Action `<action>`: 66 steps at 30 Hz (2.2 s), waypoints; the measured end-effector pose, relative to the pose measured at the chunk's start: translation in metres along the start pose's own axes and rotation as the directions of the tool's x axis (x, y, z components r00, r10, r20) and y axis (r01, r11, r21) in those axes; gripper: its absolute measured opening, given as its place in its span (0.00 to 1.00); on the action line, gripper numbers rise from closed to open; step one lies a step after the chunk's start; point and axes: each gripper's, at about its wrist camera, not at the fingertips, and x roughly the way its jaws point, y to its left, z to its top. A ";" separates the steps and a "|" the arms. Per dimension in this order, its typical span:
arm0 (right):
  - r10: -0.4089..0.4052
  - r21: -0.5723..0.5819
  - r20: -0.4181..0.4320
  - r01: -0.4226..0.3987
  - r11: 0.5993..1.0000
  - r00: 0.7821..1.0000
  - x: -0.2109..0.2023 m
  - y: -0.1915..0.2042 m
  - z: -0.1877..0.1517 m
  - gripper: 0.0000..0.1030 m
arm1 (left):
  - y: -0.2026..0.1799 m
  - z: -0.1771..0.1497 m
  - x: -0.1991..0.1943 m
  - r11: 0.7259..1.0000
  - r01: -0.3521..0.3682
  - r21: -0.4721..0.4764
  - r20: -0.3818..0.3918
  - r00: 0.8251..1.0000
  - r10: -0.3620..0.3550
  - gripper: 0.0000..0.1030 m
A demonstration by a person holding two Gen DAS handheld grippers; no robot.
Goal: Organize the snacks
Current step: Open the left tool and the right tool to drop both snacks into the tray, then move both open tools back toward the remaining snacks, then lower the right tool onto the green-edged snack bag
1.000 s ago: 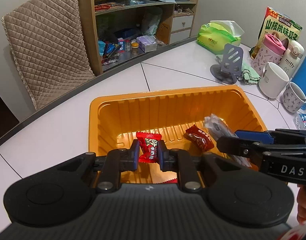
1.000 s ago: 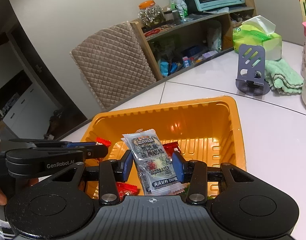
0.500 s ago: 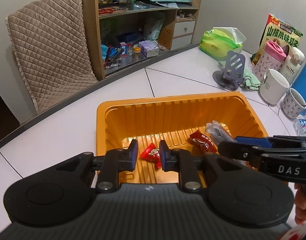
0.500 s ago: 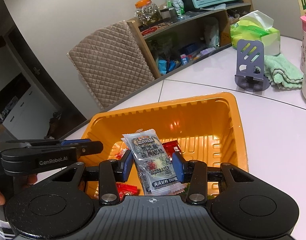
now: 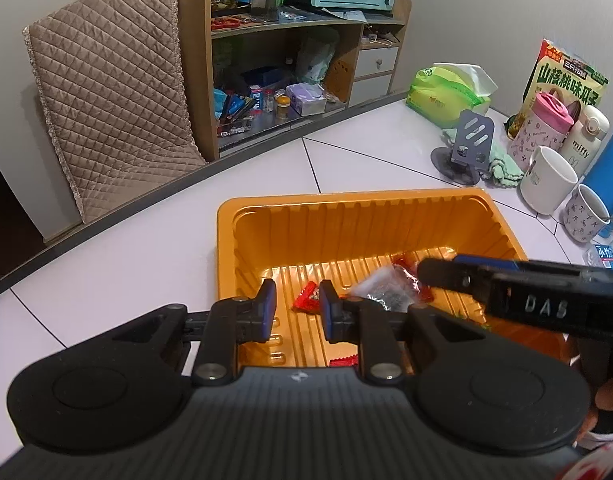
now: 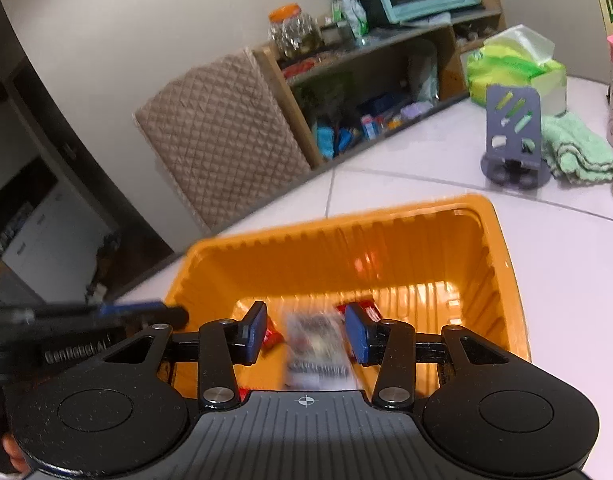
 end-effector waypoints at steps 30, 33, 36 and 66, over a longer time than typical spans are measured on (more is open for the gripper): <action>-0.038 -0.045 -0.002 0.038 0.998 0.999 -0.120 0.013 -0.029 0.67 | -0.039 -0.044 -0.097 0.995 0.083 -0.064 0.025 0.996 -0.081 0.45; -0.035 -0.047 0.008 0.035 0.998 0.999 -0.137 0.016 -0.035 0.70 | -0.045 -0.051 -0.112 0.995 0.080 -0.065 0.027 0.997 -0.079 0.47; -0.038 -0.049 0.012 0.038 0.998 0.999 -0.153 0.021 -0.043 0.71 | -0.048 -0.059 -0.125 0.993 0.087 -0.075 0.028 0.996 -0.085 0.49; -0.047 -0.048 -0.062 0.044 0.998 0.997 -0.247 0.041 -0.128 0.74 | -0.067 -0.169 -0.218 0.980 0.073 -0.187 -0.035 0.996 -0.081 0.53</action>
